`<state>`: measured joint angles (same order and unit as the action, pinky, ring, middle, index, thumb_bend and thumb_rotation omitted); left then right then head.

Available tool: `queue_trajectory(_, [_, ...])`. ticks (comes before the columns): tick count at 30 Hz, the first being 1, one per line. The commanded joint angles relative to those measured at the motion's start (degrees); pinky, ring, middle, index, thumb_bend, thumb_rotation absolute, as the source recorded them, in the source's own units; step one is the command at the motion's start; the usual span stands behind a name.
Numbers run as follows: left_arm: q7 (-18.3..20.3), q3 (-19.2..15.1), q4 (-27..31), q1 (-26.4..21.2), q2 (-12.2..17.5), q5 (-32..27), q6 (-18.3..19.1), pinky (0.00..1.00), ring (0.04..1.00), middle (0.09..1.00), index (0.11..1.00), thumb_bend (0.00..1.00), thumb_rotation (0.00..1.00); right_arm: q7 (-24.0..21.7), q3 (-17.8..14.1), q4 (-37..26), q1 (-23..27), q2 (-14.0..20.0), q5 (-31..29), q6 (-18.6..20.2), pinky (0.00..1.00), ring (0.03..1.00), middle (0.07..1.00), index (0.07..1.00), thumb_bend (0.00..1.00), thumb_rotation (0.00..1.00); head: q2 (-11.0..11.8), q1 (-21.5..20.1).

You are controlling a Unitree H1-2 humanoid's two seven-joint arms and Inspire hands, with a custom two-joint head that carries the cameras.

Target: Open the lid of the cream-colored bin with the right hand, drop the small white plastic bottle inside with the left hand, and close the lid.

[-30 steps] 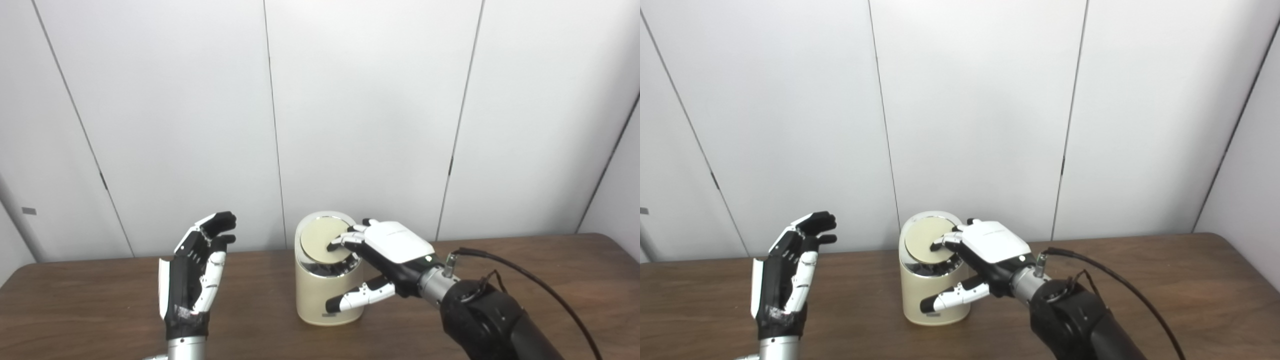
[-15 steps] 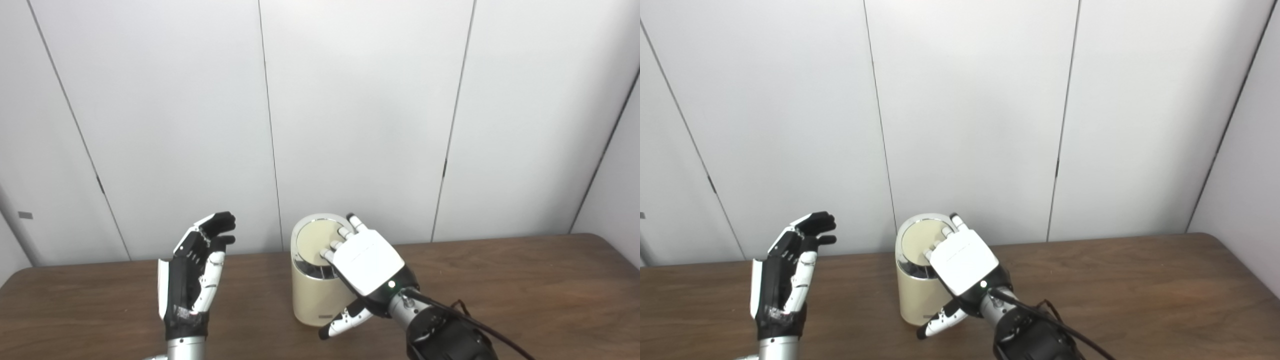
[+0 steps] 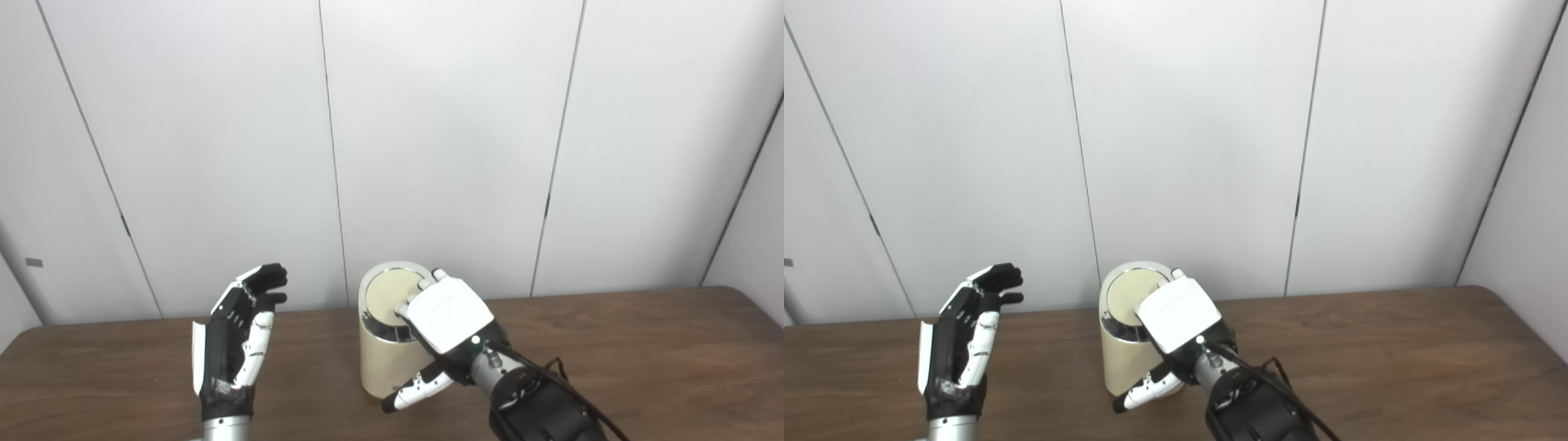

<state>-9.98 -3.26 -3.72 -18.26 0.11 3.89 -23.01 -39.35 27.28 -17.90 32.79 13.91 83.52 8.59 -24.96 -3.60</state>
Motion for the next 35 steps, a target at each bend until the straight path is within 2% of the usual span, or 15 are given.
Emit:
queue_trajectory(1, [0.36, -0.06, 1.16, -2.4, 0.1, 0.06, -1.54, 0.63, 0.716, 0.713, 0.701, 0.53, 0.67, 4.03, -2.72, 1.53, -4.02, -0.71, -8.61, -1.54, 0.87, 0.865, 0.82, 0.781, 0.84, 0.87, 0.1, -0.07])
queue_trajectory(3, [0.23, -0.17, 1.02, -2.49, 0.04, 0.06, -1.76, 0.63, 0.716, 0.713, 0.701, 0.53, 0.67, 13.39, -10.59, 1.4, -6.07, -4.39, -23.86, -3.11, 0.88, 0.877, 0.863, 0.825, 0.75, 0.79, 0.2, 0.0])
queue_trajectory(5, [0.09, -0.3, 0.89, -2.58, -0.03, -0.04, -1.88, 0.63, 0.714, 0.713, 0.699, 0.53, 0.67, 20.14, -17.2, 1.81, -7.58, -8.11, -37.47, -5.61, 0.93, 0.934, 0.934, 0.903, 0.72, 0.84, 0.28, -0.04])
queue_trajectory(7, [0.08, -0.36, 0.62, -2.68, 0.08, -0.02, -2.25, 0.64, 0.714, 0.713, 0.7, 0.53, 0.66, 25.48, -22.11, 3.07, -8.28, -10.64, -48.57, -10.56, 0.92, 0.972, 0.982, 0.968, 0.72, 0.91, 0.37, -0.28])
queue_trajectory(9, [0.09, -0.4, 0.47, -2.72, 0.16, -0.01, -2.4, 0.64, 0.716, 0.714, 0.702, 0.52, 0.67, 29.23, -25.16, 4.51, -8.46, -11.78, -54.98, -15.26, 0.93, 0.995, 0.997, 0.994, 0.71, 0.95, 0.37, -0.28])
queue_trajectory(12, [0.12, -0.4, 0.29, -2.75, 0.26, 0.04, -2.42, 0.64, 0.72, 0.717, 0.703, 0.52, 0.67, 31.97, -27.13, 6.02, -8.28, -11.93, -58.07, -19.41, 0.98, 1.0, 1.0, 1.0, 0.7, 0.94, 0.6, -0.34])
queue_trajectory(15, [0.17, -0.39, 0.15, -2.78, 0.31, 0.05, -2.53, 0.64, 0.718, 0.718, 0.705, 0.52, 0.67, 32.84, -27.71, 6.91, -8.1, -11.46, -59.73, -21.15, 0.99, 1.0, 1.0, 1.0, 0.72, 0.9, 0.66, -0.36])
queue_trajectory(22, [0.05, -0.51, 0.14, -2.75, -0.02, 0.06, -2.63, 0.64, 0.718, 0.719, 0.706, 0.51, 0.67, 35.69, -26.45, 7.82, -8.37, -9.76, -60.59, -21.65, 0.94, 1.0, 1.0, 1.0, 0.72, 0.84, 0.85, -0.12])
queue_trajectory(29, [0.19, -0.51, 0.81, -2.48, 0.1, 0.29, -2.67, 0.64, 0.72, 0.721, 0.708, 0.51, 0.68, 38.07, -25.68, 9.82, -9.32, -9.34, -62.28, -23.85, 0.96, 1.0, 1.0, 1.0, 0.74, 0.86, 0.67, -0.01])
queue_trajectory(33, [0.46, -0.56, 1.4, -2.13, 0.28, -0.14, -2.35, 0.65, 0.721, 0.722, 0.709, 0.51, 0.67, 39.57, -25.94, 9.82, -10.58, -9.64, -63.07, -23.86, 0.93, 0.992, 1.0, 0.997, 0.78, 0.87, 0.57, 0.21])
queue_trajectory(35, [0.57, -0.57, 1.75, -1.93, 0.38, -0.16, -2.18, 0.65, 0.722, 0.724, 0.711, 0.51, 0.67, 40.79, -26.37, 9.73, -11.38, -9.8, -62.69, -23.96, 0.87, 0.966, 1.0, 0.98, 0.8, 0.89, 0.6, 0.29])
